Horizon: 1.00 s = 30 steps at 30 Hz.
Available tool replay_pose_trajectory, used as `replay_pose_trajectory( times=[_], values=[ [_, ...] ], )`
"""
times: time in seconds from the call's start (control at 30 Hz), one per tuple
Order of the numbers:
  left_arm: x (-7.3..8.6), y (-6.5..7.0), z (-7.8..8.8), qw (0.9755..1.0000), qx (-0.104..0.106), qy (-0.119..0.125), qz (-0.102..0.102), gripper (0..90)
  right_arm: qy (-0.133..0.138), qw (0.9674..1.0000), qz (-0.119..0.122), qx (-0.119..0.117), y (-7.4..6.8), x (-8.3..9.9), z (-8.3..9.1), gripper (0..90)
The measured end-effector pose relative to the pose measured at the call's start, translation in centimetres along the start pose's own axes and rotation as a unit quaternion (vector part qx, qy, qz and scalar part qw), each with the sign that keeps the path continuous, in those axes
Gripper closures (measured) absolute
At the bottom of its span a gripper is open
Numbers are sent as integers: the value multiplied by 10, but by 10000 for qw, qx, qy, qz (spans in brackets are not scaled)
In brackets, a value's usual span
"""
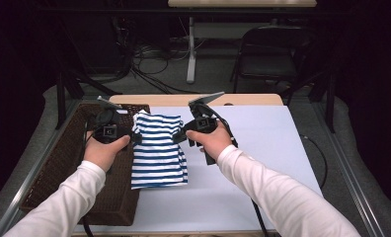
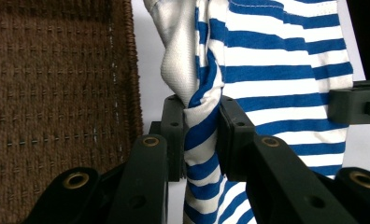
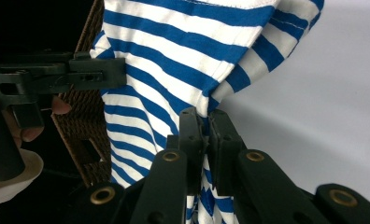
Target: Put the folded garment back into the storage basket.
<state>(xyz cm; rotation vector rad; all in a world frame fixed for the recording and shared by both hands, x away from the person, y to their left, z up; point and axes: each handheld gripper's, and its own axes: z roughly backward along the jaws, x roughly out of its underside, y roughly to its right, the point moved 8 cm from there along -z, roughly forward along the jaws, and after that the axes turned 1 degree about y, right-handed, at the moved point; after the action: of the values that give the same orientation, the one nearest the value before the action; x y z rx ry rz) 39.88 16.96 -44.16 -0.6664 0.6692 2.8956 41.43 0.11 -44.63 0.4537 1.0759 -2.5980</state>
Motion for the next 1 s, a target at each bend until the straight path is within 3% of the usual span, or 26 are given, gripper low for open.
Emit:
replay_pose_trajectory(
  times=[0.63, 1.0],
  values=[
    [-4, -17, 17, 9999, -5, 27, 110, 749, -2, 9999, 50, -106, -19, -5, -13, 856],
    [-6, -34, 28, 9997, -70, 58, 214, 750, 3, 9998, 152, -145, -36, -12, -23, 855]
  ],
)
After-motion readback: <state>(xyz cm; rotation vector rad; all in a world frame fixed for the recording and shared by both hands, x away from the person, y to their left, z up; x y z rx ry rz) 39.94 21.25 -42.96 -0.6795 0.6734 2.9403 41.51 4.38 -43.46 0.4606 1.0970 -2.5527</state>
